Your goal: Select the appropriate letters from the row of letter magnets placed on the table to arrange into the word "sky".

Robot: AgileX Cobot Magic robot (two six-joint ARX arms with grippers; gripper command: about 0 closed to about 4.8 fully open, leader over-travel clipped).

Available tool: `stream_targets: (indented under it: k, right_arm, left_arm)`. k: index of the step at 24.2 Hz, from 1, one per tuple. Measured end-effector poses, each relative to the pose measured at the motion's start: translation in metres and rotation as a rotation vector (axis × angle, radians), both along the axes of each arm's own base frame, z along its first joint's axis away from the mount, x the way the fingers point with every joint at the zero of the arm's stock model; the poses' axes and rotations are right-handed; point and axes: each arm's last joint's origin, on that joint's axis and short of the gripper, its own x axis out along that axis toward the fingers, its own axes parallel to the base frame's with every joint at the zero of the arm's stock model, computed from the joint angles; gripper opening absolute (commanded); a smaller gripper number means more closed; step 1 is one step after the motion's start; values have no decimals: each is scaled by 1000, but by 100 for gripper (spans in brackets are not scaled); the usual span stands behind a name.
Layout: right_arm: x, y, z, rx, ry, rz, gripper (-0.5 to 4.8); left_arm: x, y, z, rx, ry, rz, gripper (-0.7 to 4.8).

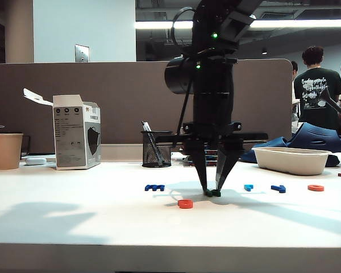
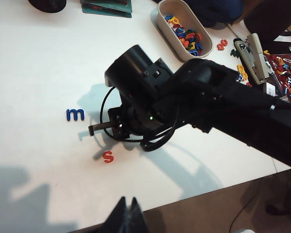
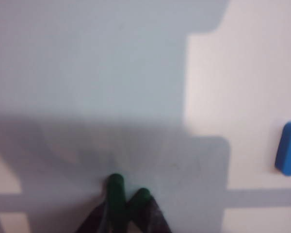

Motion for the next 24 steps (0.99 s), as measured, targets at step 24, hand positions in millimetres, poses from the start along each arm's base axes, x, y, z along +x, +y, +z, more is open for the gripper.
stream_targets:
  k: [24]
  right_arm:
    - [-43,13,-8,-108,77,92,89]
  left_arm:
    - [0,0,0,0,0,0,-5]
